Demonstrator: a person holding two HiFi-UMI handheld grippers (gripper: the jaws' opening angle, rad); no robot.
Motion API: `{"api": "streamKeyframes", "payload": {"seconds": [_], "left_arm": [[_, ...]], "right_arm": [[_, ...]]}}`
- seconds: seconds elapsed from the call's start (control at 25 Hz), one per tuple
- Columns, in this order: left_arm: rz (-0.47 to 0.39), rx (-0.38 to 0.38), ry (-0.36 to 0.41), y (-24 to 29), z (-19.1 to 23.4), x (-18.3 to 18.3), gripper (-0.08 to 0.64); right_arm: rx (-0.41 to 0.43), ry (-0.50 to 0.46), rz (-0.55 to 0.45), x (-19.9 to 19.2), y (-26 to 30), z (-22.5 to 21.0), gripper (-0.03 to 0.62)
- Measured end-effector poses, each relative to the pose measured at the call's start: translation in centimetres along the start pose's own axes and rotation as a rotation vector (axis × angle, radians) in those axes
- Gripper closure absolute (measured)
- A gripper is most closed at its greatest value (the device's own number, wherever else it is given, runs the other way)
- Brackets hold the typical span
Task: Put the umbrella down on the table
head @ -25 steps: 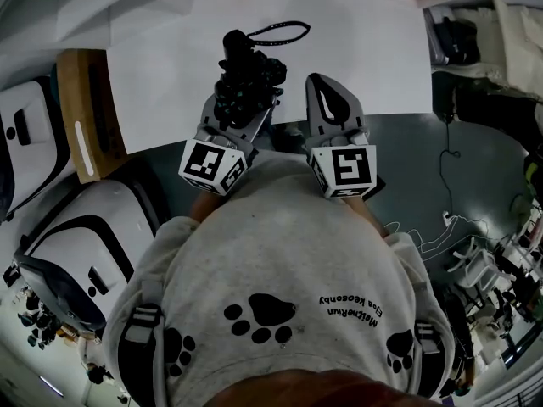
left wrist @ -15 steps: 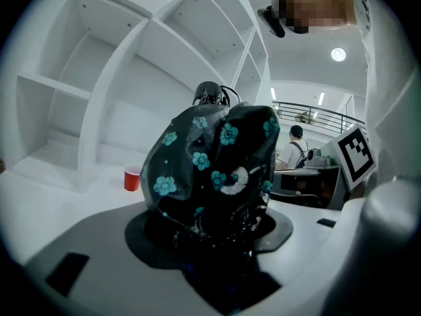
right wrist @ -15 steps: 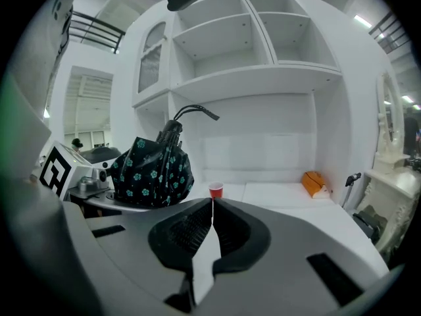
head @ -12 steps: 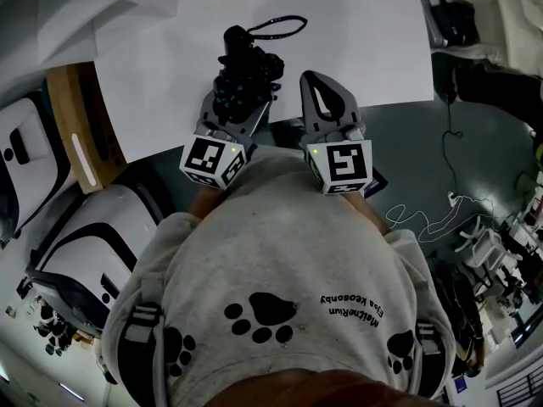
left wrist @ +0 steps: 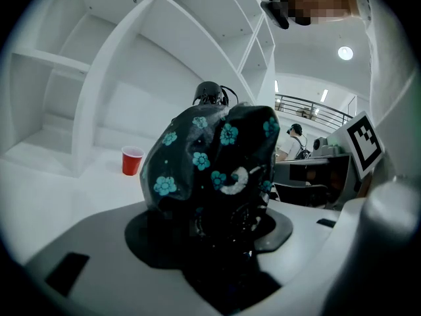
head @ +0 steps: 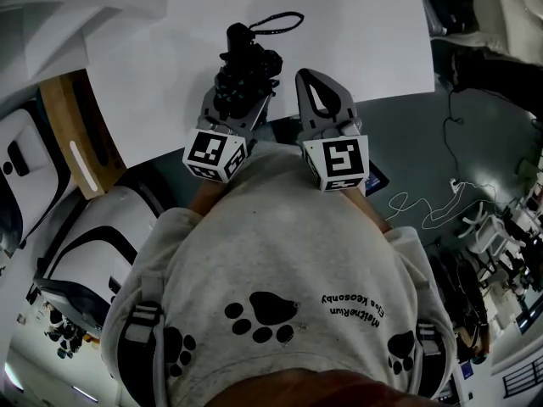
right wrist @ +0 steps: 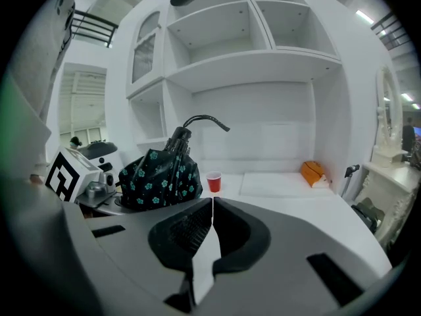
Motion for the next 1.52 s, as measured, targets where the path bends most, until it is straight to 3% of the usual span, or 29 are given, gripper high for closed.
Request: {"api": "streamKeyframes", "payload": {"seconds": [1.52], "left_arm": [[0.158,0.003,0.002,5.3,1.5,-2.3,0.316]], "right_arm": [[-0.021,0.061,0.085,-1.8,2.5,-2.5,0.560]]}}
Point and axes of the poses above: the fingertips, and each gripper's own axes: y forward along the fingers, z to its left, x out of its top, the point moved 9 cm from there along -y, backward along the fingers, and after that the axes turned 12 degrees about x, right-handed, at the moved point
